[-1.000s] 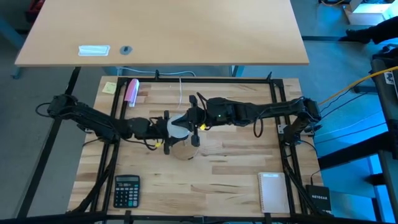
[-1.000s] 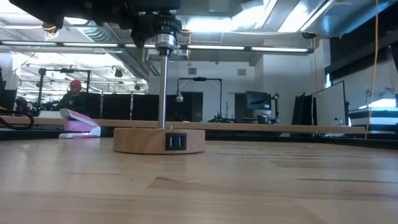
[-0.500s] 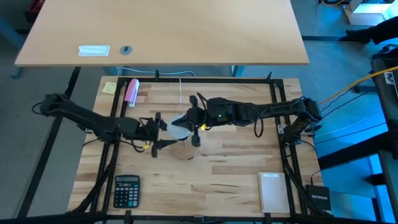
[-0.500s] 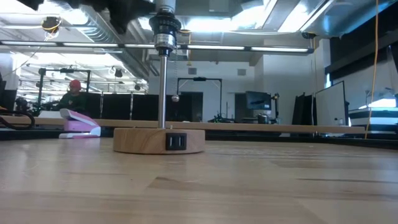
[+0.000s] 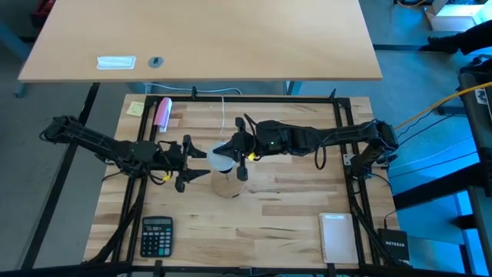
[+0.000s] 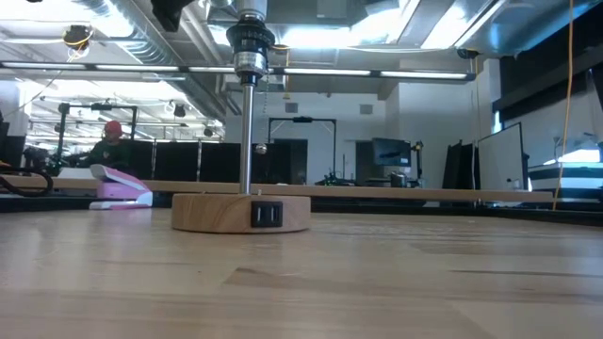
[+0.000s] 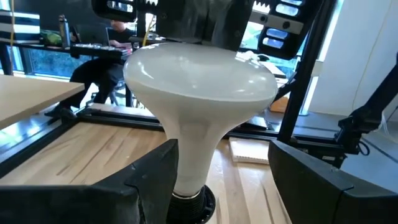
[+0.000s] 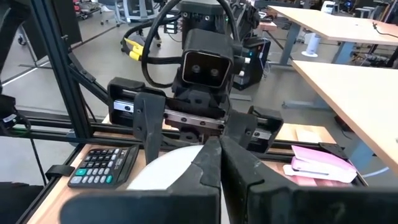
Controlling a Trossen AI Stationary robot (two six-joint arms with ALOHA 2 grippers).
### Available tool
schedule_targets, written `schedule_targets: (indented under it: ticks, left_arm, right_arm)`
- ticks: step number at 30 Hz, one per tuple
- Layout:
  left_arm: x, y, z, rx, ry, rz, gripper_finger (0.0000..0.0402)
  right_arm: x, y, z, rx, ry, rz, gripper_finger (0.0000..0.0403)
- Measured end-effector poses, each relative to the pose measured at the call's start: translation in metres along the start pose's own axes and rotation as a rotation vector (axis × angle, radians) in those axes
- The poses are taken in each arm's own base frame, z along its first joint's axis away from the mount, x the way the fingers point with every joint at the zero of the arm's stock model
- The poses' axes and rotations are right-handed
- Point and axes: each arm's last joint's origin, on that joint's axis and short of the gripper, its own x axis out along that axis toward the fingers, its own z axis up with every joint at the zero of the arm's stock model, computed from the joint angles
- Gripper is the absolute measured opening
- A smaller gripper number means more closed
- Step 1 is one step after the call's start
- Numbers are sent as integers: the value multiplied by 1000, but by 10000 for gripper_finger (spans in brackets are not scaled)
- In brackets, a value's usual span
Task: Screw lightbulb
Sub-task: Insert the lightbulb into the desk lamp
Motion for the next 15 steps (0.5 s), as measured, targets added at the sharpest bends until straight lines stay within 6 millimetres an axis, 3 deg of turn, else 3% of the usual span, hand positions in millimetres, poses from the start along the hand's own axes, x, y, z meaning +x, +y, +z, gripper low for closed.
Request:
schedule_targets:
  ticks: [15]
  left_arm:
    - [0,0,0,-7,0,1,239]
  right_arm:
    - [13,1,-13,21,48,-12,2]
